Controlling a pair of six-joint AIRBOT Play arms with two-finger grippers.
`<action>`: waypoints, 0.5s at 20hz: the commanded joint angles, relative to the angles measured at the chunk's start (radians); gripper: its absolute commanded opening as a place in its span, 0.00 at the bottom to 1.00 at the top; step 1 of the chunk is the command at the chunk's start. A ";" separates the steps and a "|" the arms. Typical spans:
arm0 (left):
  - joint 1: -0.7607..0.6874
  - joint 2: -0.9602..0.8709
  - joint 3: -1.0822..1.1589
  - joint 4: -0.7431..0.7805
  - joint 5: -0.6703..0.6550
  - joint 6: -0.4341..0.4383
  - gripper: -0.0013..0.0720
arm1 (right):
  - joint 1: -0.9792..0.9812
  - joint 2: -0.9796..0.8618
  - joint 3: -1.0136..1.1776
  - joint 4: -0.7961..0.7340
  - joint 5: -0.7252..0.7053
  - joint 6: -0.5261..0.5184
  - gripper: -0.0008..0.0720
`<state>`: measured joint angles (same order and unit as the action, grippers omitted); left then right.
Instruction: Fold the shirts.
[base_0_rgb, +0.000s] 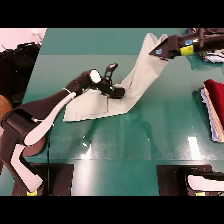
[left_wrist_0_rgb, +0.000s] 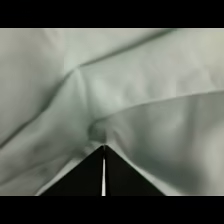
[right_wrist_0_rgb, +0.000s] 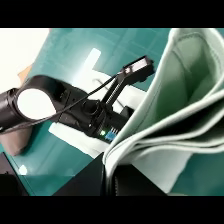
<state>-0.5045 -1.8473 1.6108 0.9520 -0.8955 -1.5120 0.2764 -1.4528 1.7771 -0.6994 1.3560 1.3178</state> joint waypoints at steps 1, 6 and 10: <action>0.101 0.083 0.041 0.085 -0.087 -0.008 0.05 | 0.112 -0.006 0.011 0.002 -0.072 0.001 0.03; 0.366 0.366 0.041 0.265 -0.174 -0.005 0.06 | 0.345 -0.122 0.011 0.097 -0.230 -0.064 0.03; 0.532 0.554 0.041 0.359 -0.222 -0.004 0.06 | 0.544 -0.296 0.012 0.190 -0.428 -0.153 0.16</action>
<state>-0.0849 -1.4174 1.6497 1.2266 -1.0718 -1.5177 0.6895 -1.6463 1.7878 -0.5709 1.0725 1.2270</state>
